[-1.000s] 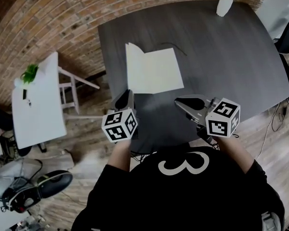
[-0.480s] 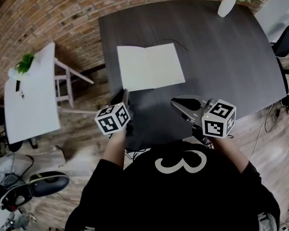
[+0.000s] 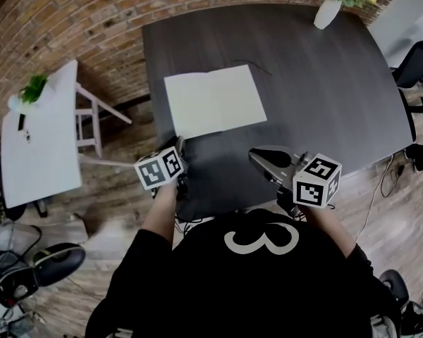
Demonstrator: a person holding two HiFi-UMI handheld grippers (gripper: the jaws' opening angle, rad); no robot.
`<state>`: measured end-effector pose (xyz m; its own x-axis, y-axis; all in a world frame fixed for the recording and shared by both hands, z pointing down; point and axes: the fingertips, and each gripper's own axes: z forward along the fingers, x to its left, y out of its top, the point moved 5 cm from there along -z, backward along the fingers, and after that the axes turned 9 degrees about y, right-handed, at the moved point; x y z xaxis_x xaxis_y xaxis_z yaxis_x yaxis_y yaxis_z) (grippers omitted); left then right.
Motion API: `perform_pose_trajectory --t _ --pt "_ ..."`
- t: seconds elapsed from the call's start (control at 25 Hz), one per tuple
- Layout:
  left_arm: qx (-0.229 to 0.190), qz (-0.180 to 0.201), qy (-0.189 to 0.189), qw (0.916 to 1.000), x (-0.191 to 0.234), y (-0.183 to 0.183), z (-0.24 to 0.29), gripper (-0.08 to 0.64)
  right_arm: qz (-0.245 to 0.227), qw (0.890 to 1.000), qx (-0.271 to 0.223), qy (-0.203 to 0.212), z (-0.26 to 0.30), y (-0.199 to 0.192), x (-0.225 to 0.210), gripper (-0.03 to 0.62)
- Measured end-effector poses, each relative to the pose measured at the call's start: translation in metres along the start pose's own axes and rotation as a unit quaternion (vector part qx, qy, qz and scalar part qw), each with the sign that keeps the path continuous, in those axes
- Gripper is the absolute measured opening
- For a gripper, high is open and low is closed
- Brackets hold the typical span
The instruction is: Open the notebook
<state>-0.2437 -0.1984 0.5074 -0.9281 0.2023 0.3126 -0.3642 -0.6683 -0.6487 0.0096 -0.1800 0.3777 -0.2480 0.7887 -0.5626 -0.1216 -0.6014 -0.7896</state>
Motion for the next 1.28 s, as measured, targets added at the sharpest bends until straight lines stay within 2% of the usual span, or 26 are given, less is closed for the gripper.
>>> perform_pose_trajectory --t 0.16,0.32,0.8,1.08,1.16,1.28 --pt "-0.001 0.013 0.024 0.9996 0.002 -0.001 0.000 0.124 0.001 1.000 -0.007 -0.004 -0.008 -0.002 -0.001 0.000" --pt "-0.011 0.011 0.029 0.9995 0.004 0.002 -0.004 0.178 0.006 1.000 -0.014 -0.009 -0.017 -0.006 -0.001 0.000" --pt "-0.039 0.017 0.002 0.9991 -0.017 0.005 -0.041 0.178 -0.001 0.999 -0.033 0.003 -0.041 -0.007 0.018 0.000" --pt "-0.067 0.043 -0.050 0.9956 -0.069 0.004 -0.085 0.154 -0.017 0.999 -0.033 0.014 -0.061 -0.005 0.033 0.002" --pt "-0.085 0.052 -0.081 0.9917 -0.092 0.004 -0.102 0.132 -0.024 0.999 -0.039 0.017 -0.069 -0.004 0.037 0.000" --pt "-0.115 0.066 -0.142 0.9811 -0.130 0.003 -0.132 0.086 -0.035 0.998 -0.053 0.025 -0.079 0.001 0.048 0.000"
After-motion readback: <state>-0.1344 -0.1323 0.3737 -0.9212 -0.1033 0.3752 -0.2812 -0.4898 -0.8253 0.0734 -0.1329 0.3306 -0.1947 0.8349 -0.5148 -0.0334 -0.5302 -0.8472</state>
